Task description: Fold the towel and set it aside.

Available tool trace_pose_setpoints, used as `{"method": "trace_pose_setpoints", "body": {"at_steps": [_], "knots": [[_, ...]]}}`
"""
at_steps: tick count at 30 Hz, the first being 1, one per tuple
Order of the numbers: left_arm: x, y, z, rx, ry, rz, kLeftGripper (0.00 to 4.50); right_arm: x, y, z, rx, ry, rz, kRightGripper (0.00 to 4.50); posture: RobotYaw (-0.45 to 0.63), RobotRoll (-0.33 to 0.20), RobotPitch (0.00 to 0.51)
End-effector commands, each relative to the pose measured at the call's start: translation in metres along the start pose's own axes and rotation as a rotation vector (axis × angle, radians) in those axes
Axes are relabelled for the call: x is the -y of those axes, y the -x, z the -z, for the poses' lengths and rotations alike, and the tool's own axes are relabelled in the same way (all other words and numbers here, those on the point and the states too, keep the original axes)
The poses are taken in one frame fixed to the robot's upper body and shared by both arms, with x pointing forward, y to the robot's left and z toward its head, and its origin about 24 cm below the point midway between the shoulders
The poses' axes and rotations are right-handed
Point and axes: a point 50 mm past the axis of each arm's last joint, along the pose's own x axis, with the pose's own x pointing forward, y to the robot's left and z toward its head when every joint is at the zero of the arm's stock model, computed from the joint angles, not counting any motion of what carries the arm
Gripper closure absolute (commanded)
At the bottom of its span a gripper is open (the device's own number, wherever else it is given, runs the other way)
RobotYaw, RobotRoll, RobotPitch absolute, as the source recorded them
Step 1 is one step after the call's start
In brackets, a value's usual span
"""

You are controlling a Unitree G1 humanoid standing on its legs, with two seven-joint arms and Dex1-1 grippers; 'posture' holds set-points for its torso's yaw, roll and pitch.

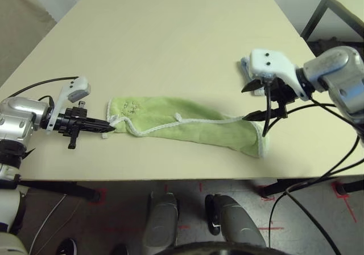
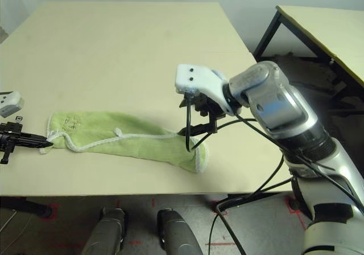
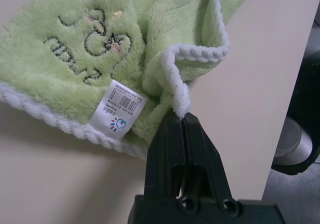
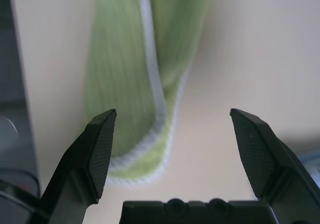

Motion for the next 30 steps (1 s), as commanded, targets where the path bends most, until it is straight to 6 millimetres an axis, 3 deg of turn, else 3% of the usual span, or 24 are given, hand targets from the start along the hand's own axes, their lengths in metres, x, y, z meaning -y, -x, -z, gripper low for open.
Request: {"method": "trace_pose_setpoints", "body": {"at_steps": [1,11,19,22,30], "knots": [[0.000,0.000,0.003,-0.015,0.004,0.001,4.50,0.003,-0.018,0.004,-0.121,0.016,-0.063,0.04,0.04,0.000,0.168],[0.002,0.002,0.006,-0.014,0.015,-0.004,4.50,0.003,-0.040,0.005,-0.206,-0.010,-0.134,0.04,0.06,0.000,0.171],[0.001,0.001,0.004,-0.012,0.007,-0.005,4.50,0.003,-0.046,0.007,-0.208,-0.030,-0.146,0.04,0.06,0.000,0.171],[0.001,0.001,0.004,-0.009,0.003,-0.006,4.50,0.001,-0.048,0.010,-0.214,-0.033,-0.158,0.48,0.06,0.000,0.171],[0.000,0.004,0.001,0.001,-0.004,-0.017,4.50,-0.008,-0.052,0.020,-0.234,-0.046,-0.211,3.27,0.07,0.000,0.170]]}}
